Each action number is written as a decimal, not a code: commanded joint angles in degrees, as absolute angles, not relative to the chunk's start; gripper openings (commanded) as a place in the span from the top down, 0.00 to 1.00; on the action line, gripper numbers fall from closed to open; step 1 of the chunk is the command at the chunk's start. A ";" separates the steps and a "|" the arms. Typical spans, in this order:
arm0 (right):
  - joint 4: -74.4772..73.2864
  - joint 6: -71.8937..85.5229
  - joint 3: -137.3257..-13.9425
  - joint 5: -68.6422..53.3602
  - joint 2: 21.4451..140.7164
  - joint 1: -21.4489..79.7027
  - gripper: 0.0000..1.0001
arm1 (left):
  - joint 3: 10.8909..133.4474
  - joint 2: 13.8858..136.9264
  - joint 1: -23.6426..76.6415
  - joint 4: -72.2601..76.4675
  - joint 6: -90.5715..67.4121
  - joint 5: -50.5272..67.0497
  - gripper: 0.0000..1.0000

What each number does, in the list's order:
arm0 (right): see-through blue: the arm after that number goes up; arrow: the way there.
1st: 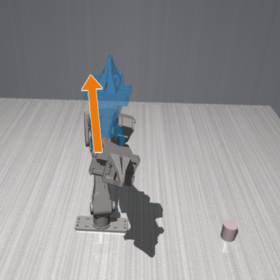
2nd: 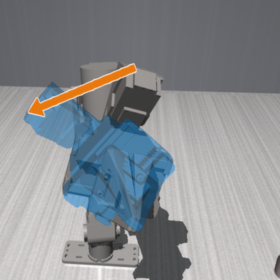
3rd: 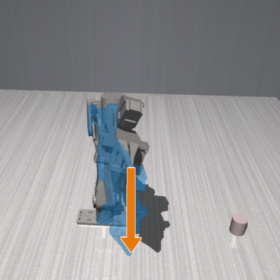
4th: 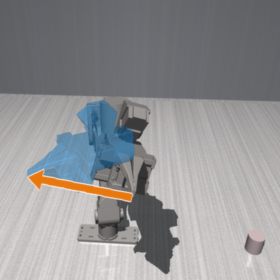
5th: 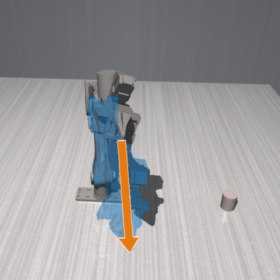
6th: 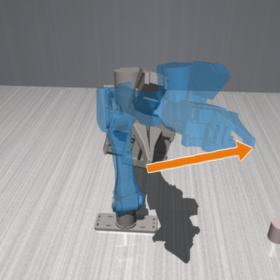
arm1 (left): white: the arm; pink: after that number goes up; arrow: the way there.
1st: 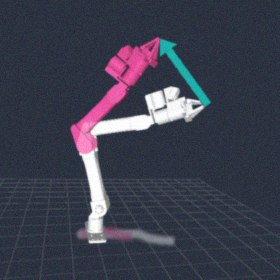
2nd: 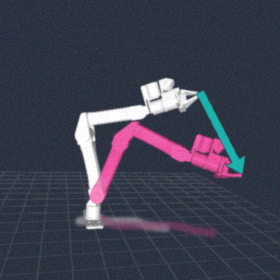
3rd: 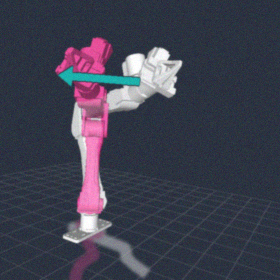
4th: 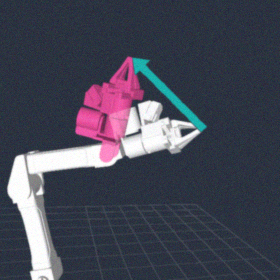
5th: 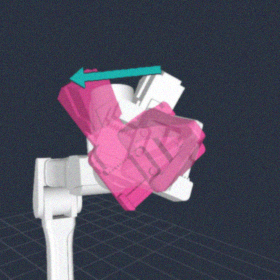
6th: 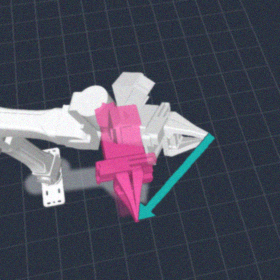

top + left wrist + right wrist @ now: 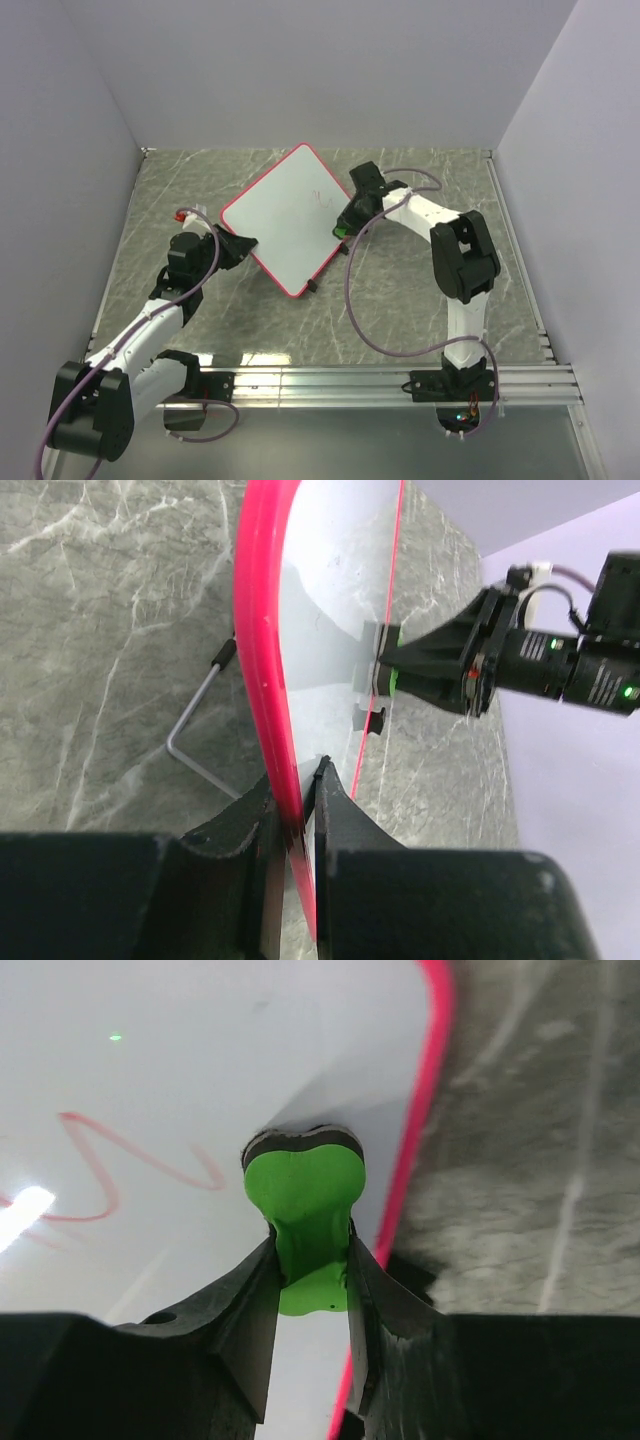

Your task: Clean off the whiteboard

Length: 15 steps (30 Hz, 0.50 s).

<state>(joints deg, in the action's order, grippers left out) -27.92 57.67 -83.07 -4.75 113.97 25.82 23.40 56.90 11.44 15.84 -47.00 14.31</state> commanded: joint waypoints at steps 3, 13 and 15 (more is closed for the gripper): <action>-25.17 60.55 -96.32 -12.99 119.09 29.09 1.00 | 22.50 59.59 11.60 7.03 -38.94 8.62 1.00; -17.14 71.72 -108.10 -21.45 127.09 29.09 1.00 | 22.85 60.03 11.95 6.77 -38.58 8.09 1.00; -16.97 71.63 -106.53 -21.18 127.09 28.48 1.00 | 22.85 59.68 11.95 6.42 -38.50 7.82 1.00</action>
